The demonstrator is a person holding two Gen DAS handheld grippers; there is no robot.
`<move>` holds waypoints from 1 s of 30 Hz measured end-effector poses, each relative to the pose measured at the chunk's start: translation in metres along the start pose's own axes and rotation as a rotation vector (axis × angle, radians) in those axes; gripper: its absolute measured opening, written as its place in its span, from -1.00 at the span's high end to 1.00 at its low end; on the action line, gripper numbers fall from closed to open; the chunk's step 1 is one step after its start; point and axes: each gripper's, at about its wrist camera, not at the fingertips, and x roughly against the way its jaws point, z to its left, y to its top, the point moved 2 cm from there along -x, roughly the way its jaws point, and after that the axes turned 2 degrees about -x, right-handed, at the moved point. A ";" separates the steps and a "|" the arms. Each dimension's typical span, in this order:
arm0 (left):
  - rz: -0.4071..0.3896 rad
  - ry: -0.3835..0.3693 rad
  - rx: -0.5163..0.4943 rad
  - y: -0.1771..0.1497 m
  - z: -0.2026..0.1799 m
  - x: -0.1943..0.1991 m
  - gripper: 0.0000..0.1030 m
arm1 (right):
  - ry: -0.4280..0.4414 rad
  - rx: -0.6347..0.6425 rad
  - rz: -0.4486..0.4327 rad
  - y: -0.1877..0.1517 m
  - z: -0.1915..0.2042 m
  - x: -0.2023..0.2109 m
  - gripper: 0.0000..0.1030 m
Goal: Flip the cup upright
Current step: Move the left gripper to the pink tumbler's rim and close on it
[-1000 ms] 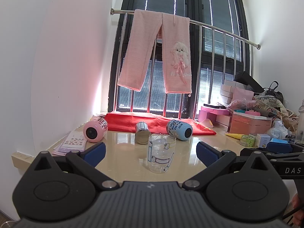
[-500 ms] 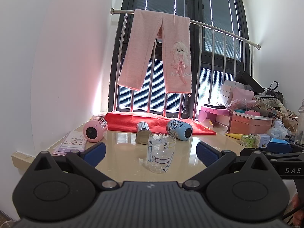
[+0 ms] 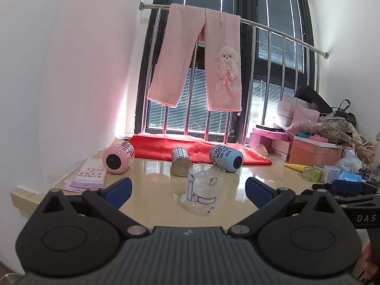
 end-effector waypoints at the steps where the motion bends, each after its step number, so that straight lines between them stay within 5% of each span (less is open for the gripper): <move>1: 0.001 0.007 -0.006 0.001 0.002 -0.004 -1.00 | 0.003 0.001 0.006 0.000 0.000 -0.005 -1.00; 22: 0.173 0.066 -0.072 0.041 0.082 -0.136 -1.00 | -0.016 -0.030 0.101 0.020 -0.010 -0.137 -1.00; 30: 0.331 0.067 -0.097 0.063 0.117 -0.209 -1.00 | -0.060 -0.046 0.168 0.022 -0.023 -0.183 -1.00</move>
